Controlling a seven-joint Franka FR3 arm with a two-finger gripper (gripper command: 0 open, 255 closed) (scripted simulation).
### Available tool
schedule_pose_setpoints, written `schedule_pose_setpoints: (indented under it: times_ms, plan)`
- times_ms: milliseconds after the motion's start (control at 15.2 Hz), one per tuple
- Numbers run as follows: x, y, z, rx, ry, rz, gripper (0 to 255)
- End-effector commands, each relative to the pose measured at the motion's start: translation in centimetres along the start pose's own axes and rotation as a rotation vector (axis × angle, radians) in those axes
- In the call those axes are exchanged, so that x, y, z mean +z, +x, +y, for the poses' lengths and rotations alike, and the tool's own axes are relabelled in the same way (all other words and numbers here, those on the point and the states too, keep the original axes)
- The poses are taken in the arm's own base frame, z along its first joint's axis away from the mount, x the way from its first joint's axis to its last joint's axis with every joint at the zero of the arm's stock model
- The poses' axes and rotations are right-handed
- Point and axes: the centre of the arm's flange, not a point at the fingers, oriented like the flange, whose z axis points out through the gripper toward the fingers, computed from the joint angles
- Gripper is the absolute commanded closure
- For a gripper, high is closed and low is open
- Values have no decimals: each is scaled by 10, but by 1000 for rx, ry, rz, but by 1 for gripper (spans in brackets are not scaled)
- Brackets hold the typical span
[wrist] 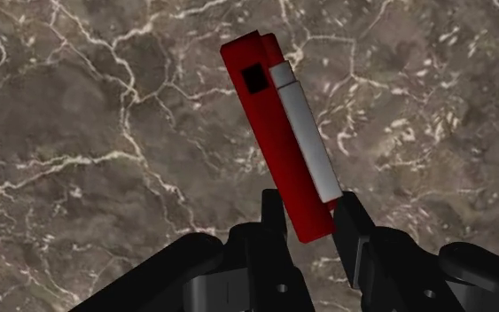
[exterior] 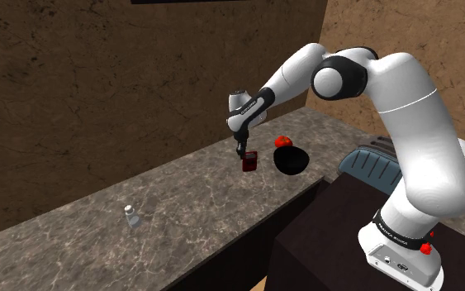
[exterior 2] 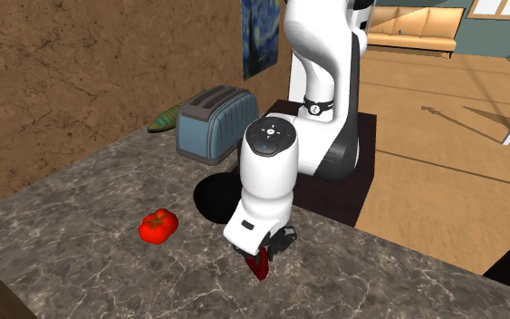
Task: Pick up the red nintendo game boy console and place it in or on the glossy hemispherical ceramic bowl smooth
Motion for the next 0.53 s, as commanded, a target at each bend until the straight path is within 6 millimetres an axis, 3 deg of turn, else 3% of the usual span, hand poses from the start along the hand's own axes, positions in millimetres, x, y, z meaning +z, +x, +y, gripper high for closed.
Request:
schedule_pose_setpoints:
  times_ms: [0,264,462]
  plan:
    - [0,0,0,0,0,-1,255]
    - [0,0,0,0,0,-1,255]
    - [-15,-2,0,0,0,-1,255]
